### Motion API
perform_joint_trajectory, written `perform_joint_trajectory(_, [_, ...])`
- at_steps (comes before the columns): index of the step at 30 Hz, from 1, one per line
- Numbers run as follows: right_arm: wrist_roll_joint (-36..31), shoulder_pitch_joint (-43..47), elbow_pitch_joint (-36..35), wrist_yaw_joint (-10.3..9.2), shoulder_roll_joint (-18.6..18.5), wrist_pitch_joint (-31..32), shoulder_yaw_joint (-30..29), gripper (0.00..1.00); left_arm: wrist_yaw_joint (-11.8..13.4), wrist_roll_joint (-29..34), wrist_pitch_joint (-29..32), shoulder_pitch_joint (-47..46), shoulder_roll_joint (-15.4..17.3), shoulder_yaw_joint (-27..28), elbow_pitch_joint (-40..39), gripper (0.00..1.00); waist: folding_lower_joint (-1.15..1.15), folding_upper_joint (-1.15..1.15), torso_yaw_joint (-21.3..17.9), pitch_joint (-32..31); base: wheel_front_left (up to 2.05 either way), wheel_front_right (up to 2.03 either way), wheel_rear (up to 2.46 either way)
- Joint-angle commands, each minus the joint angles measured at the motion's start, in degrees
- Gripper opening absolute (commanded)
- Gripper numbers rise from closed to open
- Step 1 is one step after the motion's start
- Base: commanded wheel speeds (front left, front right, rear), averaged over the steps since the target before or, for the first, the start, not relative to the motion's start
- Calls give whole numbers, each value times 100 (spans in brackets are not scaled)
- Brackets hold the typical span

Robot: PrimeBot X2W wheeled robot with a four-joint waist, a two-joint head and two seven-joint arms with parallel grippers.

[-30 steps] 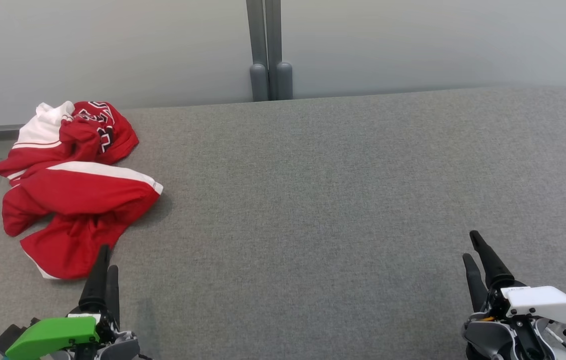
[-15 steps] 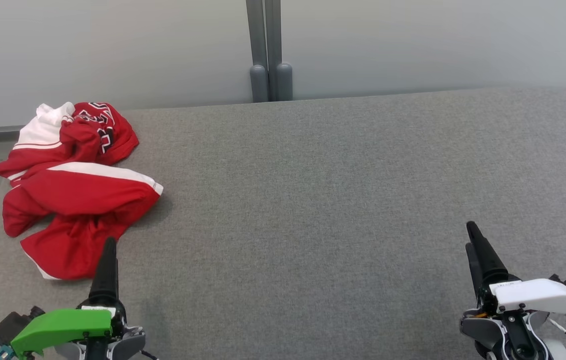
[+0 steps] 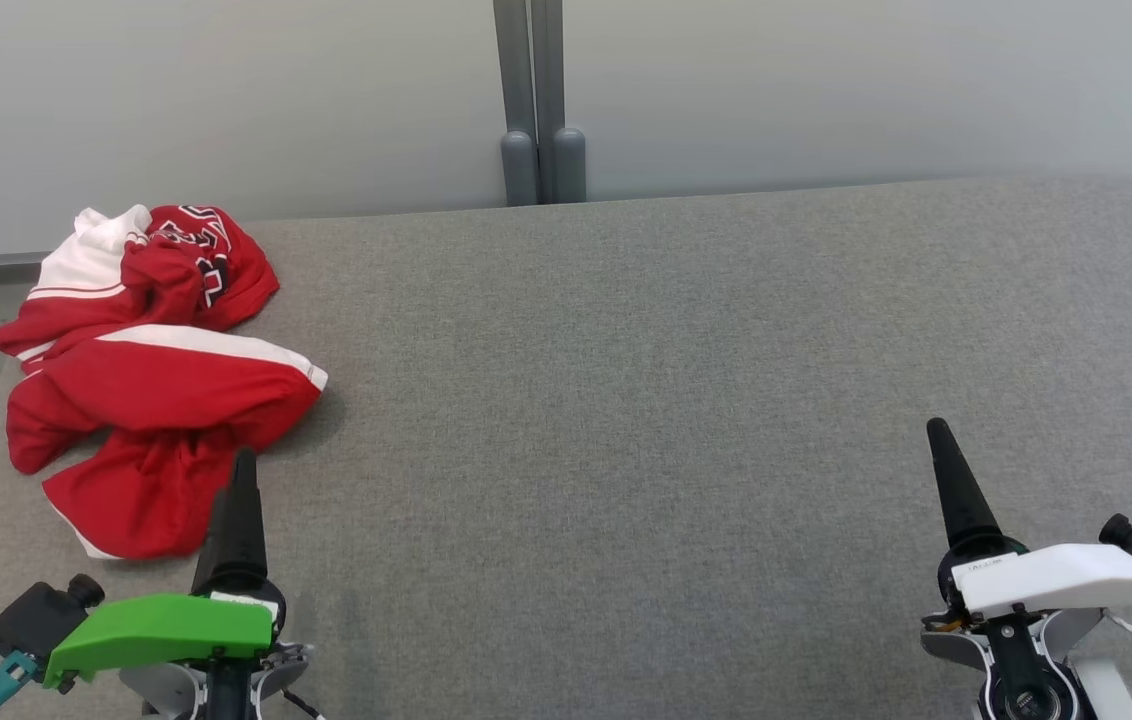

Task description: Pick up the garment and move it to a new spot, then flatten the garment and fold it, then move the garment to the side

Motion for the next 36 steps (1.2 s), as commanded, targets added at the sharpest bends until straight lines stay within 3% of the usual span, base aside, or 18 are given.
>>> perform_joint_trajectory(1, [-261,-16,-159,3,-41,-66,35,100,27,255,-67,-1,40,-33,-129,100,0,0,0,0,0,0,0])
perform_joint_trajectory(25, [-2599,115,-418,4,-56,-511,382,100,206,2761,-513,287,55,-264,-225,100,0,0,16,-39,0,0,0])
perform_joint_trajectory(36, [-3395,148,-419,5,-61,-678,521,100,217,3512,-679,371,62,-315,-80,100,0,0,21,-47,0,0,0])
